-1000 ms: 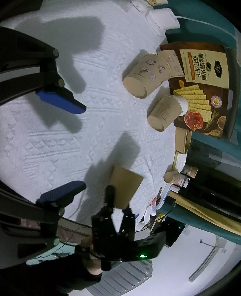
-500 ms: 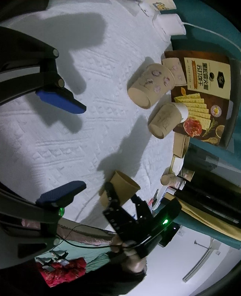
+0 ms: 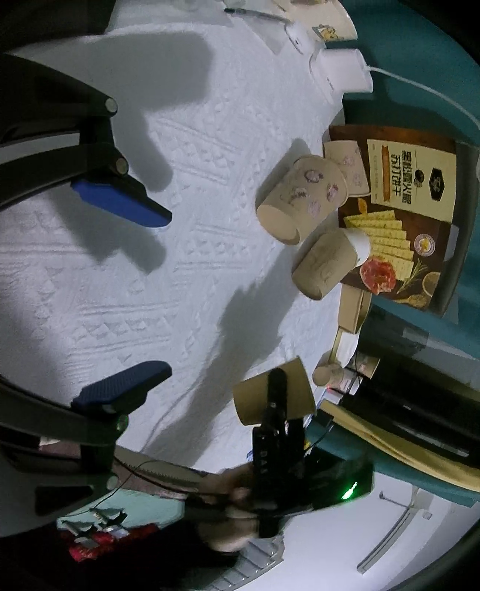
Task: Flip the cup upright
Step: 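Rotate the right tool to turn the held cup opening upward, then lower the upright cup onto the tablecloth with the right tool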
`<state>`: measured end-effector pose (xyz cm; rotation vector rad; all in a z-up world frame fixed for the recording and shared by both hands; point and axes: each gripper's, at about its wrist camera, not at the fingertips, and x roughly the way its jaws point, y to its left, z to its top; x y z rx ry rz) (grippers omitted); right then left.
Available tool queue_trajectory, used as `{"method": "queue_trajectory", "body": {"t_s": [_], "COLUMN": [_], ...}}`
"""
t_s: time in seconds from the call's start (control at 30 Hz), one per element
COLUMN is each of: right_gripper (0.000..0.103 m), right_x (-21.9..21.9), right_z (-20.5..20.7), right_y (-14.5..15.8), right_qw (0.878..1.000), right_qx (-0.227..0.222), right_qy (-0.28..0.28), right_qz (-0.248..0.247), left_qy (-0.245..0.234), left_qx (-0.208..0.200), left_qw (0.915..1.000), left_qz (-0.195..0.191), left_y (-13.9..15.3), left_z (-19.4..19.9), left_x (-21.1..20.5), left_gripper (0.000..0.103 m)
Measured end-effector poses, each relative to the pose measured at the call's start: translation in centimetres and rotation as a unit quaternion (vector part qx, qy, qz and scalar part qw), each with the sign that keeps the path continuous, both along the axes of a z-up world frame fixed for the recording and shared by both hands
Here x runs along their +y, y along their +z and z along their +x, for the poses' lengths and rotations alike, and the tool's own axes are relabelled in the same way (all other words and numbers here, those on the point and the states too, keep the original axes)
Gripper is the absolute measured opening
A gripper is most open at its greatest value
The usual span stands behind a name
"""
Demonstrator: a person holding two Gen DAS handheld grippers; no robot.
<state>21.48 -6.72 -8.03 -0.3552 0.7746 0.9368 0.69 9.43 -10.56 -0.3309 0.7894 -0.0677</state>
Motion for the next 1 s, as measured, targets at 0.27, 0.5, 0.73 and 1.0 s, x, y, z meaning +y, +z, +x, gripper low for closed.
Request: {"method": "queue_trajectory", "body": {"t_s": [0.27,0.5,0.73,1.0], "right_gripper": [0.059,0.06,0.06,0.062], "right_x": [-3.6,-4.8,-5.1,-6.1], "right_z": [-3.1,-5.1,-6.3,-7.4], "right_y": [-3.0,-2.7,-3.4,-3.9], "right_qw": [0.982,0.979,0.977,0.977], "right_qx": [-0.091,-0.113,-0.124,-0.123], "right_qy": [-0.147,-0.155,-0.154,-0.153], "right_qz": [0.074,0.075,0.075,0.087], "left_qy": [-0.005,-0.013,-0.019,-0.026], "left_qx": [-0.01,-0.011,-0.004,0.005], "left_qw": [0.9998,0.9997,0.9995,0.999], "left_qz": [0.014,0.019,0.023,0.036], "left_y": [0.8,1.2,1.4,1.4], "left_z": [0.0,0.2,0.2,0.1], "left_x": [-1.3,-2.5,-3.5,-4.3], "left_gripper": [0.075,0.075,0.075,0.075]}}
